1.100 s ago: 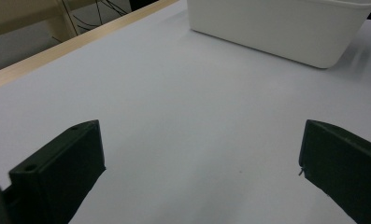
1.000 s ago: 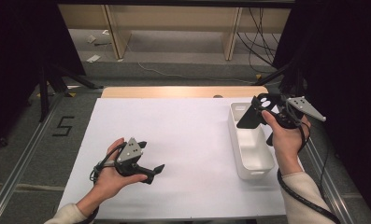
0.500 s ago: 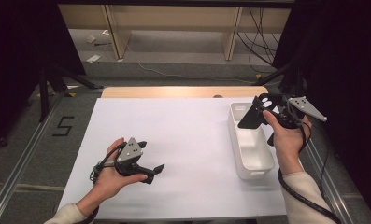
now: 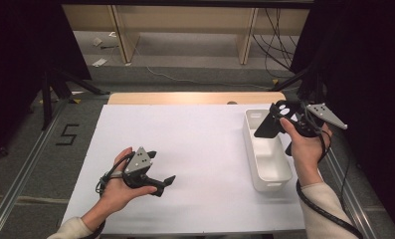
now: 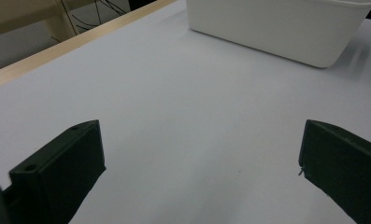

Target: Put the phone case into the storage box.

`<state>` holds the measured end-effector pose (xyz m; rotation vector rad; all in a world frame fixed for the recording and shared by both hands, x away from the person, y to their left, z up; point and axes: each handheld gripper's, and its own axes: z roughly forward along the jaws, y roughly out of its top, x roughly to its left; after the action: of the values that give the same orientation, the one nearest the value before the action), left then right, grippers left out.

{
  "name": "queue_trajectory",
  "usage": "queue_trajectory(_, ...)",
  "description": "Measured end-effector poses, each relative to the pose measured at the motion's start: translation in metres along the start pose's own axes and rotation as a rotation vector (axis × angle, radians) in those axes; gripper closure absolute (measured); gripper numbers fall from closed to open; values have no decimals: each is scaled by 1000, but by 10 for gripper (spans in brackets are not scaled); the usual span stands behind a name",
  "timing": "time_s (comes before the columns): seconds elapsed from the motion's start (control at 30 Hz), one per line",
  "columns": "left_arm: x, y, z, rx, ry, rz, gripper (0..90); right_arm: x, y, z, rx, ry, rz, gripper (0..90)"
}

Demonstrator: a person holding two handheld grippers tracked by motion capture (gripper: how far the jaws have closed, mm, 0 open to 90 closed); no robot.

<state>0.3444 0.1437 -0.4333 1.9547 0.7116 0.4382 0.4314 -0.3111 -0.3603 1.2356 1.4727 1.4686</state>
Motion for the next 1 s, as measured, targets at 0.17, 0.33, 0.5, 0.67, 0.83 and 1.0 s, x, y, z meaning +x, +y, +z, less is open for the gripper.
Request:
queue_trajectory(0.17, 1, 0, -1, -4, 4, -1, 0, 0, -2, 2, 7, -4, -6, 156)
queue_trajectory(0.33, 1, 0, 0, -2, 2, 0, 0, -1, -3, 3, 15, -9, -14, 156)
queue_trajectory(0.5, 1, 0, 0, -1, 2, 1, 0, -1, -2, 5, 13, -7, -22, 156)
queue_trajectory(0.67, 1, 0, -1, -3, 2, -1, 0, -1, -1, 6, 14, -7, -24, 156)
queue_trajectory(0.83, 0, 0, 0, -1, 0, 0, 0, -1, -1, 7, 17, -8, -27, 156)
queue_trajectory(1.0, 1, 0, 0, 1, -1, -1, 0, -1, -1, 8, 20, -8, -30, 156)
